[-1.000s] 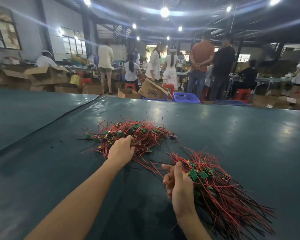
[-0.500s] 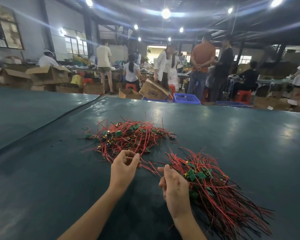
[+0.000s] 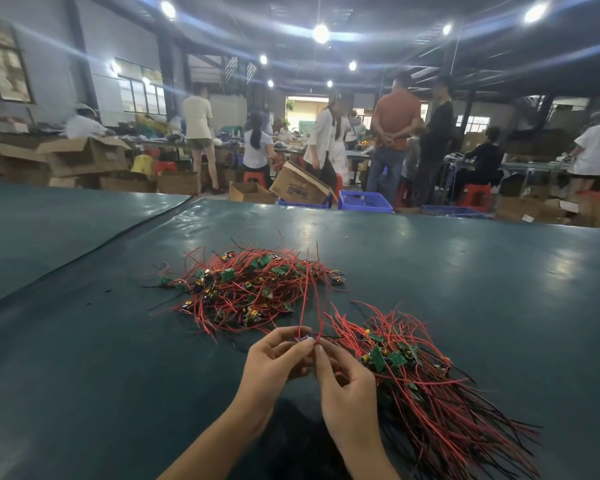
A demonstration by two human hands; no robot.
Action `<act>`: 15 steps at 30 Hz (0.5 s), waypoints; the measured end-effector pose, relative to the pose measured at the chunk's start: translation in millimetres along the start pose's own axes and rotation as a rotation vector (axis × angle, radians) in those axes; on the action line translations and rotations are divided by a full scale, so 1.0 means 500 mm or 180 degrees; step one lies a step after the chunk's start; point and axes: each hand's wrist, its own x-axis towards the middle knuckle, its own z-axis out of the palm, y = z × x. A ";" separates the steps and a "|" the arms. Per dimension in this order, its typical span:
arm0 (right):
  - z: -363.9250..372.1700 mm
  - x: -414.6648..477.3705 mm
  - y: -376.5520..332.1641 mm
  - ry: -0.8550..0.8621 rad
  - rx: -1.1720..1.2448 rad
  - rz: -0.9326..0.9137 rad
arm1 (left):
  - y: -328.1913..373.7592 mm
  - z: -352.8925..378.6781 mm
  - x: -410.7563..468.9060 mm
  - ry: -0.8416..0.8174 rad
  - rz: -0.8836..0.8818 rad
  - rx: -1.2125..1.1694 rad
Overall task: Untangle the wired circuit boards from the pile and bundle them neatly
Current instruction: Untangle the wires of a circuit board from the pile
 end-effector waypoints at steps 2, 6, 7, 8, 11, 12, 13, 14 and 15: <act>-0.001 0.002 -0.001 0.0052 0.0006 0.0005 | -0.001 -0.005 0.002 -0.0008 -0.0007 0.0160; -0.001 0.000 -0.012 -0.0052 0.0140 0.0034 | 0.001 -0.012 0.004 -0.0031 0.0082 0.0628; 0.000 -0.001 -0.014 -0.0058 0.0221 0.0063 | 0.003 -0.012 0.003 -0.0061 0.0165 0.0810; 0.000 -0.002 -0.015 -0.0051 0.0307 0.0109 | 0.004 -0.012 0.002 -0.0109 0.0253 0.0976; 0.000 -0.005 -0.018 0.0025 0.0518 0.0276 | 0.006 -0.011 -0.004 -0.0231 0.0390 0.1183; -0.002 -0.005 -0.019 0.0068 0.0588 0.0362 | 0.008 -0.010 -0.006 -0.0271 0.0404 0.1167; -0.004 -0.005 -0.019 0.0120 0.0655 0.0446 | 0.010 -0.009 -0.009 -0.0310 0.0417 0.1124; -0.007 -0.003 -0.019 0.0174 0.0705 0.0509 | 0.012 -0.007 -0.011 -0.0327 0.0429 0.1069; -0.008 -0.002 -0.018 0.0221 0.0715 0.0544 | 0.014 -0.006 -0.013 -0.0312 0.0441 0.1013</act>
